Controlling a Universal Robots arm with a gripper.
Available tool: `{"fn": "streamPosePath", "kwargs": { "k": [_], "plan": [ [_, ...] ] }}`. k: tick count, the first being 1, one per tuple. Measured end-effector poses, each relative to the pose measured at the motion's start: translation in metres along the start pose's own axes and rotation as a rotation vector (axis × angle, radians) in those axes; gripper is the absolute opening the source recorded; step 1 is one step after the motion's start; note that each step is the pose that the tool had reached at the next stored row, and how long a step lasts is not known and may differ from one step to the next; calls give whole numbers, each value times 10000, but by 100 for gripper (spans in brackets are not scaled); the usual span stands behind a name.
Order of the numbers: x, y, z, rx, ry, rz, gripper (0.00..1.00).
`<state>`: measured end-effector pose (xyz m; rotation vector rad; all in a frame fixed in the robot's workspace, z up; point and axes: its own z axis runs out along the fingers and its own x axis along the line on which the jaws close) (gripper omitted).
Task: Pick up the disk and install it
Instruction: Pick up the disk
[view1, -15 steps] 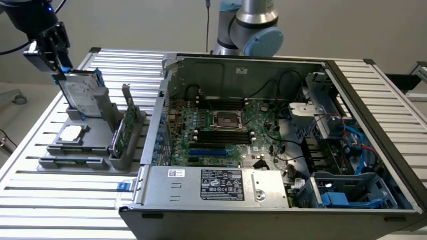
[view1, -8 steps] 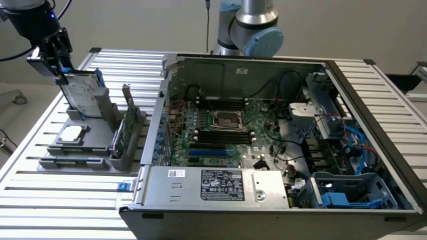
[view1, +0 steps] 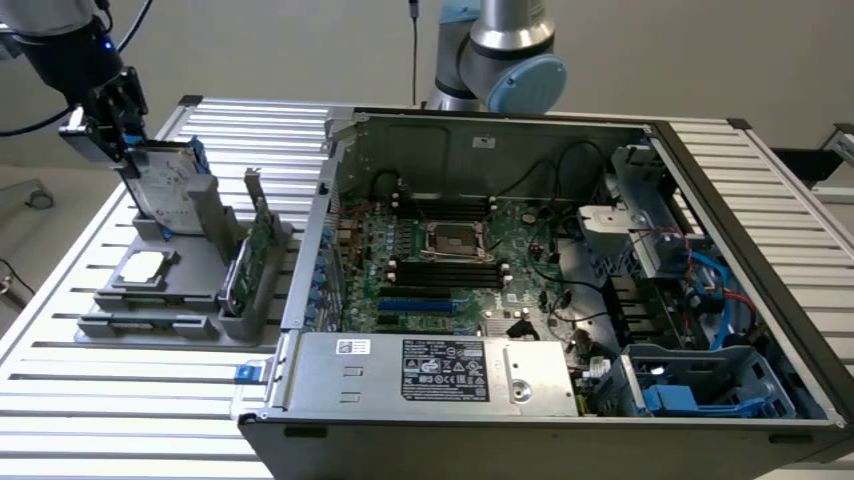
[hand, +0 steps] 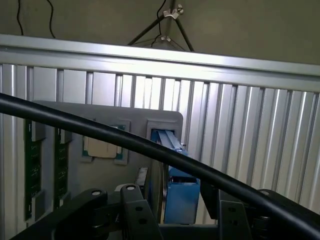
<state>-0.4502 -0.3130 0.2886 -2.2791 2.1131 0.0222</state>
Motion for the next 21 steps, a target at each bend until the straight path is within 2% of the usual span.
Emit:
{"fn": "streamPosePath", "kwargs": {
  "k": [1,4,7,14,21],
  "plan": [
    [-1,17,15,40,3,0,54],
    [0,37,58,101,6,-3,54],
    [0,42,89,127,9,-5,54],
    [1,29,94,108,9,77,54],
    [2,12,93,7,5,236,54]
  ]
}}
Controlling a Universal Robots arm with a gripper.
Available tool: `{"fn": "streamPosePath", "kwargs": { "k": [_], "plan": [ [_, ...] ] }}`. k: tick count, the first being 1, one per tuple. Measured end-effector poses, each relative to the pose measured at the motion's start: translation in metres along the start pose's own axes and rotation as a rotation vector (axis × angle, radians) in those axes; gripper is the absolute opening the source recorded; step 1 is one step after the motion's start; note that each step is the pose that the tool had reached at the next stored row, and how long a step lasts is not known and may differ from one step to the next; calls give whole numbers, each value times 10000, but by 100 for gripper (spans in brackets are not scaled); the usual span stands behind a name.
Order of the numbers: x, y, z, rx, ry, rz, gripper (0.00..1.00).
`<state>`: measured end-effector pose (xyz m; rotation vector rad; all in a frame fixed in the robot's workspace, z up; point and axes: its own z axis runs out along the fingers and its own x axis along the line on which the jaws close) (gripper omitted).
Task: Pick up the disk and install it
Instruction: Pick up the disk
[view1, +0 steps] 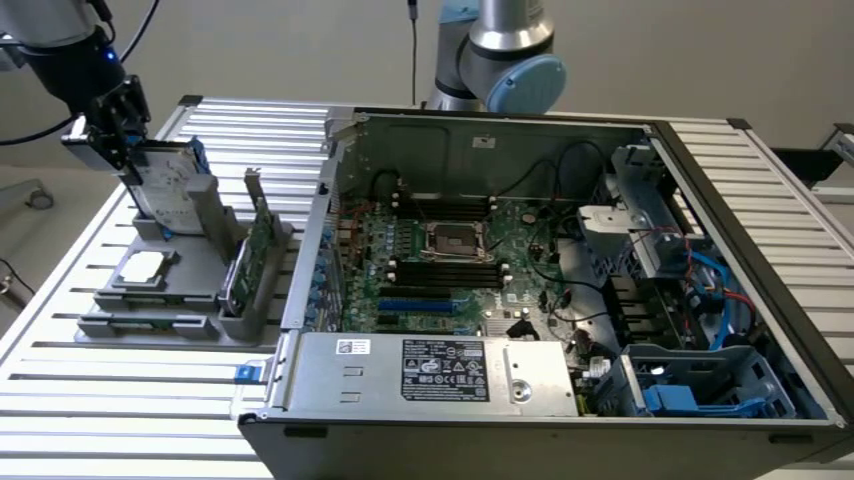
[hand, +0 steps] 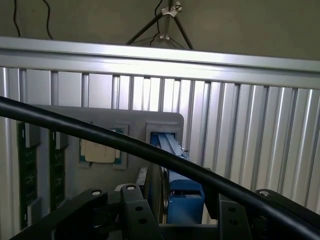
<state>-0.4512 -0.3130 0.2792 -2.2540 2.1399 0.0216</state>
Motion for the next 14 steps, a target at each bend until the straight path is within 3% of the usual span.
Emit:
{"fn": "streamPosePath", "kwargs": {
  "k": [9,14],
  "plan": [
    [-25,-12,-1,-69,-3,77,54],
    [-27,-12,-12,-192,-9,122,54]
  ]
}}
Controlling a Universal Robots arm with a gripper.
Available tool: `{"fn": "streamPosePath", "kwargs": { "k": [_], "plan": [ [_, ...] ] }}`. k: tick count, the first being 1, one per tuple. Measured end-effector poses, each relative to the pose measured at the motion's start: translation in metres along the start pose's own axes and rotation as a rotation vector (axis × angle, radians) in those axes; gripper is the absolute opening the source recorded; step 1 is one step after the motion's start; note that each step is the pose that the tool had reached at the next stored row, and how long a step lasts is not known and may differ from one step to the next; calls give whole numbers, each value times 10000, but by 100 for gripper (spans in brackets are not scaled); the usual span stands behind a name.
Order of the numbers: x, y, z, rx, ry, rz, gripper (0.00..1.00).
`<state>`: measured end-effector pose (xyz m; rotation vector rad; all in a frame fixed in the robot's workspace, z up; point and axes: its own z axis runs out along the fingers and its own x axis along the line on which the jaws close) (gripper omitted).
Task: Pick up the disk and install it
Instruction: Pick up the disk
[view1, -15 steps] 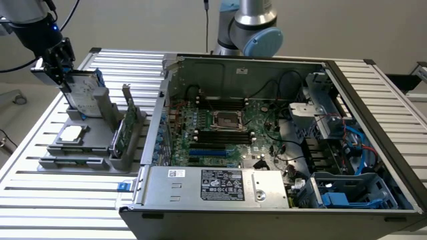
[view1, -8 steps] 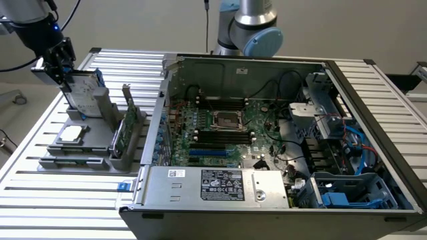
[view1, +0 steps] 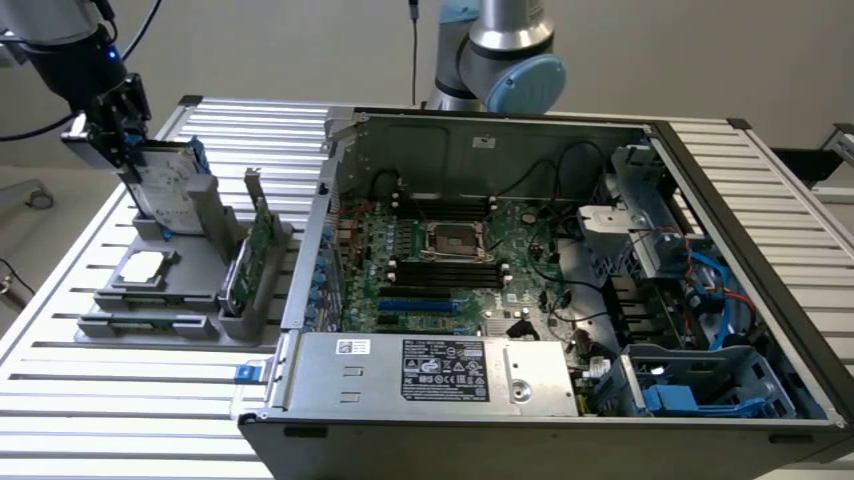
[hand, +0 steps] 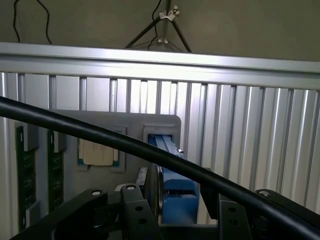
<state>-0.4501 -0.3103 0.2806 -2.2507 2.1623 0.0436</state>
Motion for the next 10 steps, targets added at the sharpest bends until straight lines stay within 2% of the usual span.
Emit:
{"fn": "streamPosePath", "kwargs": {
  "k": [3,10],
  "plan": [
    [0,-7,-2,-55,-1,50,54],
    [1,-15,-1,-92,-5,254,54]
  ]
}}
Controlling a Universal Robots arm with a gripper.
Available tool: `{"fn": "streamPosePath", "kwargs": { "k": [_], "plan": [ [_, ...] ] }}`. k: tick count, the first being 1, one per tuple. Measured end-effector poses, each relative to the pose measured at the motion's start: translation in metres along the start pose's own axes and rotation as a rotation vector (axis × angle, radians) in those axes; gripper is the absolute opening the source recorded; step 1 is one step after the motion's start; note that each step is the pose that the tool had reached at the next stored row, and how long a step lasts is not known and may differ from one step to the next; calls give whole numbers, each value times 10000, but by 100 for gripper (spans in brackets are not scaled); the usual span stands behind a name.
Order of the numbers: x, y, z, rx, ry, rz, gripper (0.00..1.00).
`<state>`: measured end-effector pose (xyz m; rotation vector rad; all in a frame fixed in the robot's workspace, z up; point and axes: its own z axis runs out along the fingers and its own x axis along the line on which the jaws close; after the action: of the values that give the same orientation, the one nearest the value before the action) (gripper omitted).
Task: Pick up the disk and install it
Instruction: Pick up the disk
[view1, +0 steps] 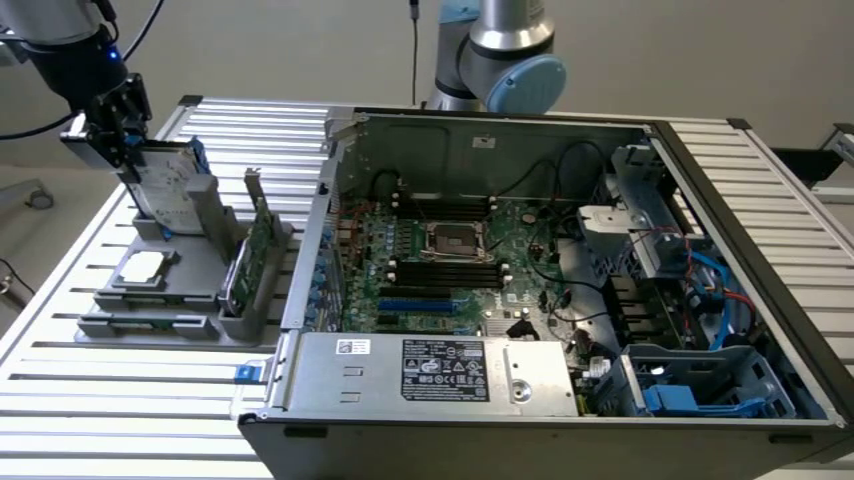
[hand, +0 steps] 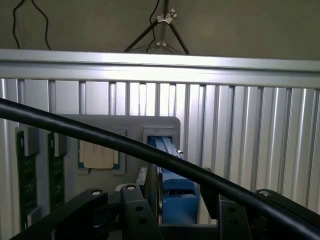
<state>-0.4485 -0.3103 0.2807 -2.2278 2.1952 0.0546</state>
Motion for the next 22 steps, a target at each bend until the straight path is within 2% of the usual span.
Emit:
{"fn": "streamPosePath", "kwargs": {
  "k": [4,6,7,8,22],
  "plan": [
    [0,0,0,0,1,6,54],
    [-2,0,0,-1,5,6,45],
    [-2,0,0,-1,7,6,45],
    [-2,0,0,-1,7,7,39],
    [70,1,-3,-32,7,27,39]
  ]
}}
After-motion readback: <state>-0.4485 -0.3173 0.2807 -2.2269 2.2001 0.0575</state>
